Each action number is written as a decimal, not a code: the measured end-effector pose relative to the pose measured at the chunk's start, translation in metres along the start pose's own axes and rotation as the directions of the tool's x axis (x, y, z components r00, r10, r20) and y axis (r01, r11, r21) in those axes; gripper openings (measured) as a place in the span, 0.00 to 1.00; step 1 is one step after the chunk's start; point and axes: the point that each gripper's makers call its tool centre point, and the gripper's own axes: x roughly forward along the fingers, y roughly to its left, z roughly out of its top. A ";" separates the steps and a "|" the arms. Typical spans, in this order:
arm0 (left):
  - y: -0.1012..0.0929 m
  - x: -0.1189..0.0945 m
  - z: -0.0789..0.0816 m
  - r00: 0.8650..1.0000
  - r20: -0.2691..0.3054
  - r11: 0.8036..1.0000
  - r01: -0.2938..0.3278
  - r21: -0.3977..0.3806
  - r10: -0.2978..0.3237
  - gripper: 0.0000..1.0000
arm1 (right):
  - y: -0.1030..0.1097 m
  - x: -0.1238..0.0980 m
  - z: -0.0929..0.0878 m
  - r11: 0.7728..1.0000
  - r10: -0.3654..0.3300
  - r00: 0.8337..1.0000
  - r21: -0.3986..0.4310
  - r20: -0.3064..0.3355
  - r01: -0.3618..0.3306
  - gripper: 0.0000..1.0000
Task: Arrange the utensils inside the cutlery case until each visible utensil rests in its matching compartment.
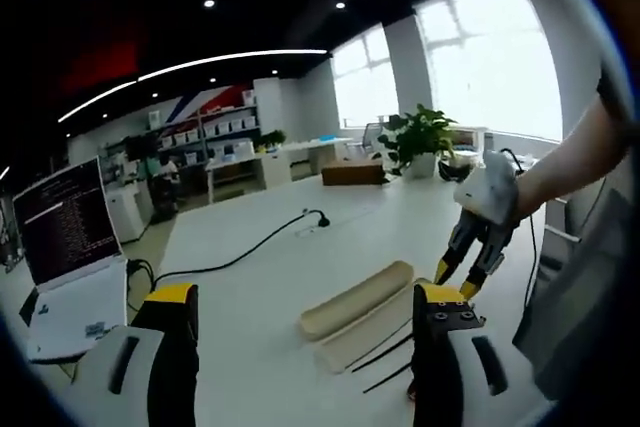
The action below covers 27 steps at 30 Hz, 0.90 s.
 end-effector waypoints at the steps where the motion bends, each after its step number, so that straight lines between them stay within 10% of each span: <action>1: 0.000 0.000 0.000 1.000 0.000 1.000 0.000 0.001 0.000 0.91 | 0.000 0.003 0.000 1.000 0.006 1.000 0.001 -0.001 -0.006 0.25; 27: 0.000 0.000 0.002 1.000 -0.003 1.000 0.004 -0.003 -0.004 0.91 | 0.002 0.048 0.004 0.991 0.085 0.987 -0.091 -0.134 -0.097 0.15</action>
